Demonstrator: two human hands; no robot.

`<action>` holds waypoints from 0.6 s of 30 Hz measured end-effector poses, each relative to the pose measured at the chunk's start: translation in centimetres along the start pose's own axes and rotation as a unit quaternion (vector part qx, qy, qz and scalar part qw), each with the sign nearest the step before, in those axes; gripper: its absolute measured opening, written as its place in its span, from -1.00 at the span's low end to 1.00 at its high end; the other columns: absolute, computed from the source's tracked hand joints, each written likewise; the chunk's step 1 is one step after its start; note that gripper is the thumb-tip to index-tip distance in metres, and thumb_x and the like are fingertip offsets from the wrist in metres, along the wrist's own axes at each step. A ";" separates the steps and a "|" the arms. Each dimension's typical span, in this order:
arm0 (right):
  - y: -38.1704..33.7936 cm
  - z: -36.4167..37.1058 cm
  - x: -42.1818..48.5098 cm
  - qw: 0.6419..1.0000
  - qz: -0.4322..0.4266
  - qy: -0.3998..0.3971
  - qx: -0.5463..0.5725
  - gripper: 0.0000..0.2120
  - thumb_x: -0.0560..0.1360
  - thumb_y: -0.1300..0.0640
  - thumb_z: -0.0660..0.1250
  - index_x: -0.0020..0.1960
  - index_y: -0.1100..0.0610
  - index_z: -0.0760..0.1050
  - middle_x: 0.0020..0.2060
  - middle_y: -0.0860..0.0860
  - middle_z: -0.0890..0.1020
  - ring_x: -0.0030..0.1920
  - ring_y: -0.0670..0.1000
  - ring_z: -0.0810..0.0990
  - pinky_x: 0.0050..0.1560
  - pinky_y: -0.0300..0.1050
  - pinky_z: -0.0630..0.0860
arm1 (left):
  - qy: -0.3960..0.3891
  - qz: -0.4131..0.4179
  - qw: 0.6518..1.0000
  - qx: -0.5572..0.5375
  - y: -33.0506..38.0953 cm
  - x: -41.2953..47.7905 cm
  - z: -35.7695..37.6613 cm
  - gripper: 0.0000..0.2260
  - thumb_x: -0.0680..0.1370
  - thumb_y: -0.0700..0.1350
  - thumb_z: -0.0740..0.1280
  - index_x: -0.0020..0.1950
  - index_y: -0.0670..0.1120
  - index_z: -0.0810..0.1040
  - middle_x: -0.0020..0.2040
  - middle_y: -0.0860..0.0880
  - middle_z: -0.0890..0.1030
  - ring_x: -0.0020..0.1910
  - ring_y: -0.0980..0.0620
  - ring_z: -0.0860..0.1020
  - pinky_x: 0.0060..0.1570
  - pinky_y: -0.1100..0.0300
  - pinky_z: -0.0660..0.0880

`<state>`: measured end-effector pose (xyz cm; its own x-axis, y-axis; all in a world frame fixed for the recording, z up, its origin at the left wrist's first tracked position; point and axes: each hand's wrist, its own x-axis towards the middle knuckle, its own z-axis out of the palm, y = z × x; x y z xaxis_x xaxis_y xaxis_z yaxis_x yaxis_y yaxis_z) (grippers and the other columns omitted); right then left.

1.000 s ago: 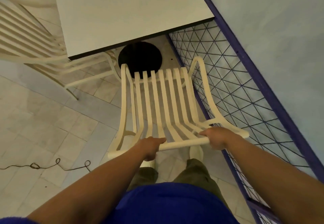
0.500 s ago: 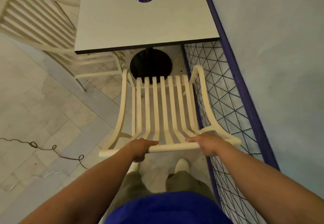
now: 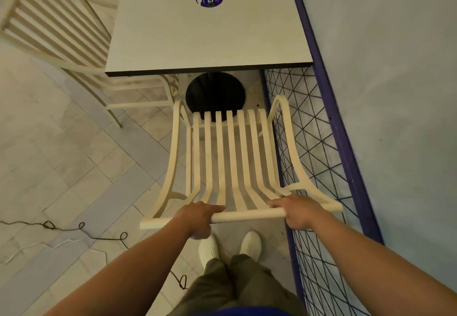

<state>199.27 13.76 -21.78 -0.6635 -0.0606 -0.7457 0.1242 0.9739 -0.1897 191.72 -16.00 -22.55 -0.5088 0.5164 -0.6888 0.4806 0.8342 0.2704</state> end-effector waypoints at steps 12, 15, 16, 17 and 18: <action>-0.7 0.2 0.7 0.999 0.032 -0.002 -0.008 -0.19 0.45 0.29 0.32 0.44 -0.41 0.15 0.29 0.00 0.49 0.05 0.04 0.53 -0.08 -0.09 0.49 | 0.003 0.026 1.000 0.015 -0.2 0.6 0.1 -0.27 0.50 -0.21 0.43 0.54 0.23 0.20 0.21 -0.04 0.53 0.08 -0.05 0.56 0.13 0.02 0.53; -0.1 -0.1 0.9 0.999 0.025 -0.001 -0.021 -0.20 0.46 0.28 0.32 0.44 -0.41 0.14 0.26 0.00 0.51 0.03 0.03 0.52 -0.11 -0.10 0.44 | 0.003 0.030 0.999 0.012 -0.1 1.2 -0.2 -0.28 0.51 -0.22 0.43 0.54 0.22 0.21 0.22 -0.04 0.53 0.08 -0.05 0.56 0.14 0.02 0.53; 0.1 -0.3 1.1 0.999 0.023 -0.001 -0.022 -0.21 0.46 0.28 0.31 0.44 -0.41 0.14 0.24 0.00 0.52 0.01 0.02 0.52 -0.10 -0.10 0.44 | 0.004 0.026 1.000 0.010 0.2 1.3 -0.4 -0.28 0.51 -0.22 0.43 0.54 0.22 0.21 0.22 -0.03 0.53 0.09 -0.06 0.56 0.14 0.03 0.52; 0.2 -0.6 1.2 0.999 0.023 -0.001 -0.023 -0.21 0.46 0.27 0.31 0.44 -0.41 0.14 0.23 -0.01 0.53 -0.02 0.00 0.50 -0.11 -0.10 0.43 | 0.004 0.022 1.000 0.008 0.4 1.4 -0.6 -0.29 0.51 -0.22 0.44 0.53 0.22 0.22 0.22 -0.03 0.53 0.09 -0.06 0.56 0.12 0.04 0.52; 0.4 -0.9 1.4 0.999 0.023 0.001 -0.026 -0.21 0.46 0.27 0.30 0.44 -0.42 0.13 0.21 -0.01 0.53 -0.07 -0.01 0.48 -0.13 -0.10 0.41 | 0.007 0.018 1.000 0.007 0.5 1.6 -0.9 -0.29 0.50 -0.23 0.44 0.53 0.22 0.23 0.22 -0.03 0.53 0.08 -0.05 0.56 0.11 0.06 0.52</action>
<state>197.70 14.25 -22.30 -0.6594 -0.0161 -0.7516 0.1150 0.9858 -0.1220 190.48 -14.55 -22.89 -0.5004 0.5490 -0.6695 0.5085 0.8122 0.2859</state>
